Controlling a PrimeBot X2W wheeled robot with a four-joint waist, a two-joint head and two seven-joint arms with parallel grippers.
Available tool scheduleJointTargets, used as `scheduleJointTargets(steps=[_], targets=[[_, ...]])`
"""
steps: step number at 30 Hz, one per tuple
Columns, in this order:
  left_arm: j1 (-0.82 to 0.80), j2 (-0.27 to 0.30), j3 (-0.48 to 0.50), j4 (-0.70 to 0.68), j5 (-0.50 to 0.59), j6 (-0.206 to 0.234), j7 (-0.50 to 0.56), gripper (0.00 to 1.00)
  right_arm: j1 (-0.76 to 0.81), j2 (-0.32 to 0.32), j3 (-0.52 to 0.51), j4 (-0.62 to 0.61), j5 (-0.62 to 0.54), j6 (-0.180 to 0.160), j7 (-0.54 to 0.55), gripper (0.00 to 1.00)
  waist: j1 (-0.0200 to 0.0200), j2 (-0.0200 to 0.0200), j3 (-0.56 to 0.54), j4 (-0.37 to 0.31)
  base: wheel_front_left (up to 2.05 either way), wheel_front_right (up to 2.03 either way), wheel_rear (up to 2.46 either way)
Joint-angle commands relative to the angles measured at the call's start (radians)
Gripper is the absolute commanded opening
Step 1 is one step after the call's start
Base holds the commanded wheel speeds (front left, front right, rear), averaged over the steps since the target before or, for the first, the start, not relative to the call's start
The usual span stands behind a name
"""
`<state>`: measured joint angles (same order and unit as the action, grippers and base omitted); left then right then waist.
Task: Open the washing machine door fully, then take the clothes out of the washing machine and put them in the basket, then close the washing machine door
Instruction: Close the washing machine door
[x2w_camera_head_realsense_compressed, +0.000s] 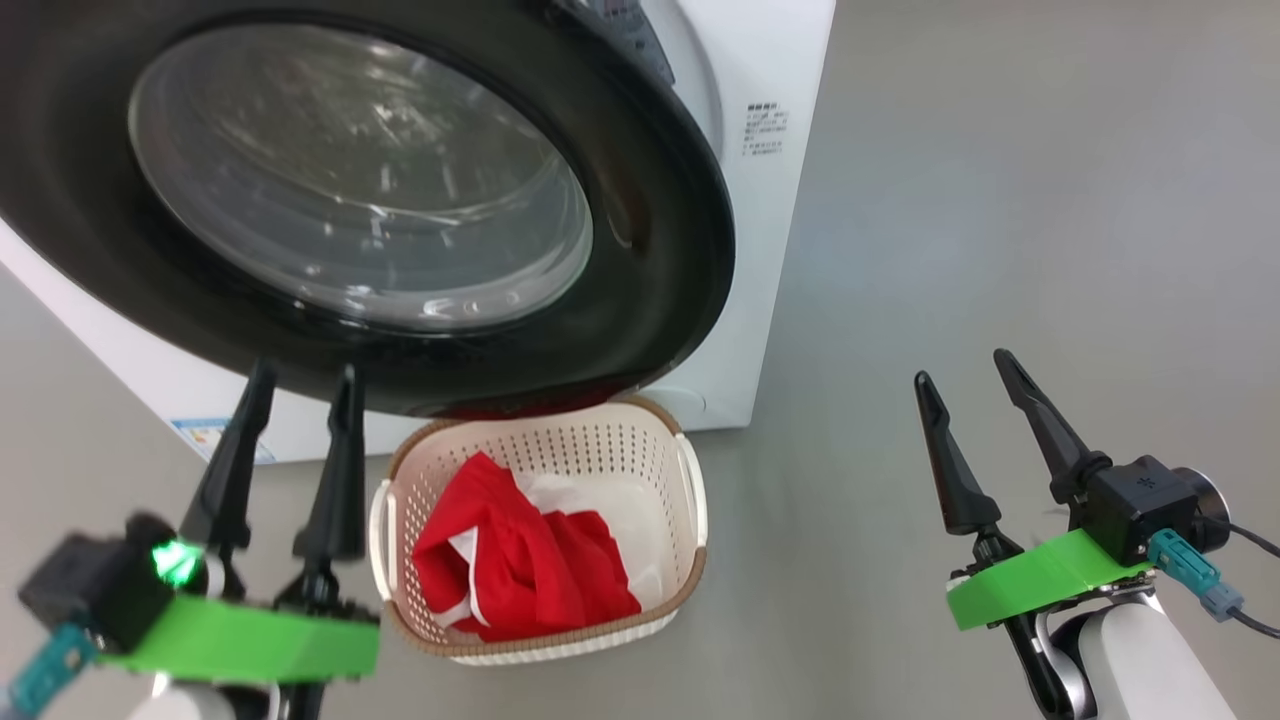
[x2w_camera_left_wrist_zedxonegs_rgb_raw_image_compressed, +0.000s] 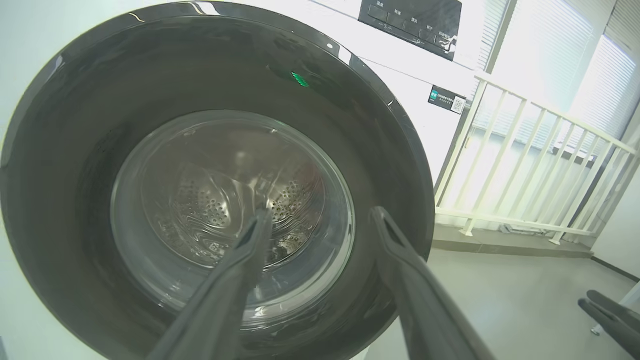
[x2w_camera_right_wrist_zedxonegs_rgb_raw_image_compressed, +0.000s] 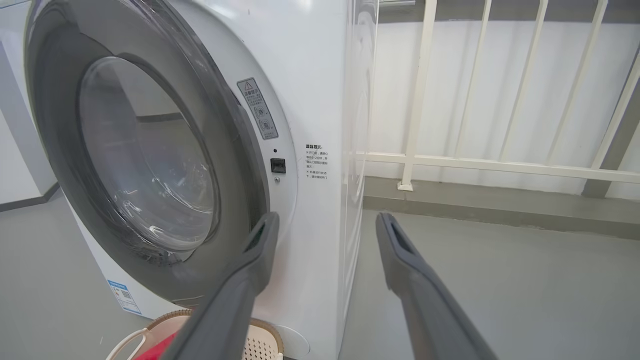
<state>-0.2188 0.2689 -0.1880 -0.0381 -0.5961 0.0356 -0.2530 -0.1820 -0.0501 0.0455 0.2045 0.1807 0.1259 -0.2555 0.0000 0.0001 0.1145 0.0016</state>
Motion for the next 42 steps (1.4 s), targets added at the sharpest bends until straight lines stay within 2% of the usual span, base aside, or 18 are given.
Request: scheduleJointTargets(steps=[1,7,14,21,27,42], targets=[[0.006,0.03,0.046,-0.03,0.027,0.01,-0.008,1.0,0.0,0.0,0.017,-0.028,0.0,0.005,-0.006,1.0,0.0,-0.0001,-0.024,-0.002,0.0,0.0,0.0],[0.12,0.01,0.073,-0.054,0.115,0.035,-0.009,1.0,0.035,0.0,0.004,-0.036,0.0,0.005,-0.006,1.0,0.0,-0.0001,-0.065,-0.002,0.0,0.0,0.0],[0.207,-0.03,0.122,-0.066,0.15,0.026,-0.009,1.0,0.082,0.0,-0.025,-0.061,0.007,0.005,-0.006,1.0,0.0,-0.0001,-0.093,0.006,0.0,0.0,0.0],[0.273,-0.041,0.152,-0.047,0.217,0.026,-0.009,1.0,0.133,0.0,-0.024,-0.081,0.009,0.005,-0.006,1.0,0.0,-0.0001,-0.117,-0.001,0.0,0.0,0.0],[0.302,-0.046,0.165,-0.04,0.262,0.031,-0.009,1.0,0.159,0.0,-0.02,-0.092,0.011,0.005,-0.006,1.0,0.0,-0.0001,-0.125,-0.009,0.0,0.0,0.0],[0.309,-0.074,0.187,-0.003,0.315,0.006,-0.009,1.0,0.168,0.0,-0.015,-0.093,0.013,0.005,-0.006,1.0,0.0,-0.0001,-0.138,-0.007,0.0,0.0,0.0]])
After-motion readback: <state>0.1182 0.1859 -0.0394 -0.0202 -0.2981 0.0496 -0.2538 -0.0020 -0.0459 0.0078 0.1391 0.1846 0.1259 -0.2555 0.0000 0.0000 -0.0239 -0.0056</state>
